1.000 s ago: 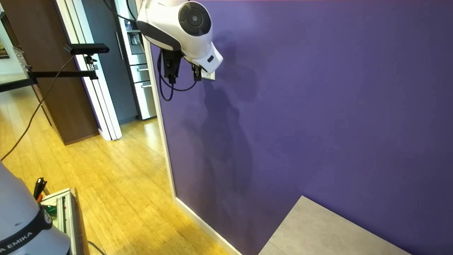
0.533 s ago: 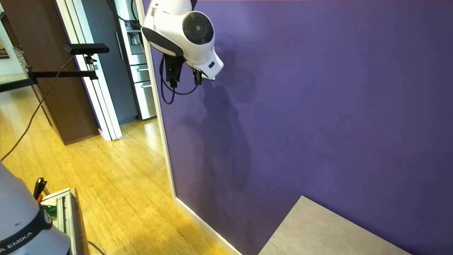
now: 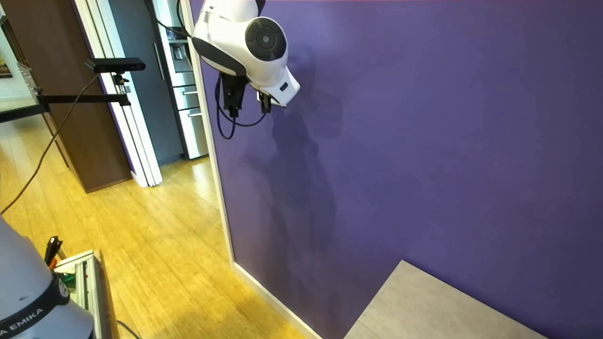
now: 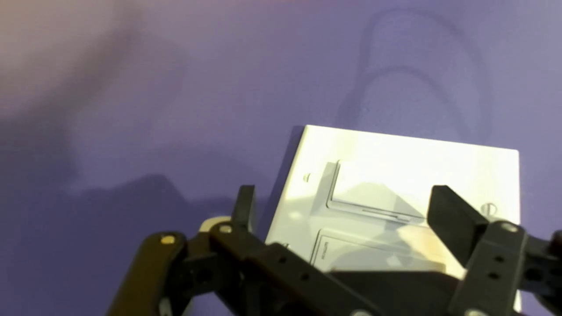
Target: Switch off the light
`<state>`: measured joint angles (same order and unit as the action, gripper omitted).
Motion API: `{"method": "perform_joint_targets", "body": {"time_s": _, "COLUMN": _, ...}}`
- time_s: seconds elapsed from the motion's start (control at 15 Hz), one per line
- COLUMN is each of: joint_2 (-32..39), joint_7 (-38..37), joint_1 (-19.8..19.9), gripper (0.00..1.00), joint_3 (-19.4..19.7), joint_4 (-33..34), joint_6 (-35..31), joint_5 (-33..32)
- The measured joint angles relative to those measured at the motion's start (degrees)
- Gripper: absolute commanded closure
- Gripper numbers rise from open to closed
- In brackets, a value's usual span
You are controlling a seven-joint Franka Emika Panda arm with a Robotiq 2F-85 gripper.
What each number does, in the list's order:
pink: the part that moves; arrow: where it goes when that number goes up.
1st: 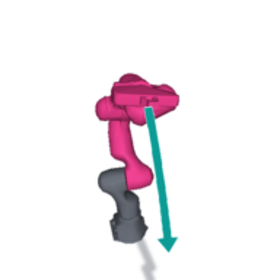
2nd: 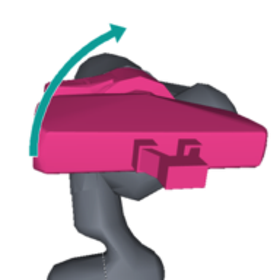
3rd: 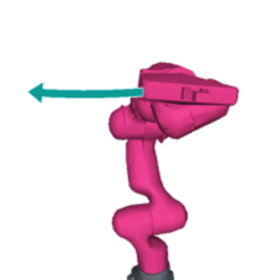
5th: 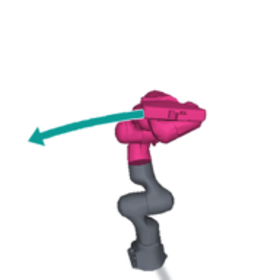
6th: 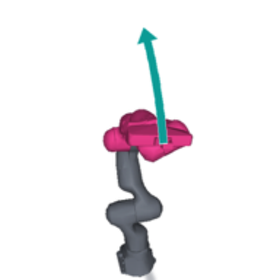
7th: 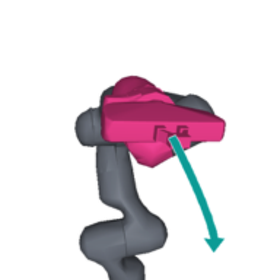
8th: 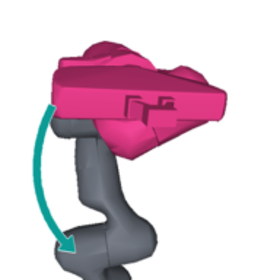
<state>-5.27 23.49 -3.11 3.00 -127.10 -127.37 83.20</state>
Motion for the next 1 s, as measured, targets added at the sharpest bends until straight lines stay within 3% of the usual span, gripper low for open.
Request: {"method": "perform_joint_targets", "body": {"time_s": 1.0, "joint_2": 0.7, "joint_7": 0.4, "joint_1": 0.2, "gripper": 0.0, "joint_3": -0.1, "joint_4": 0.2, "joint_6": 0.2, "joint_5": 2.1}}
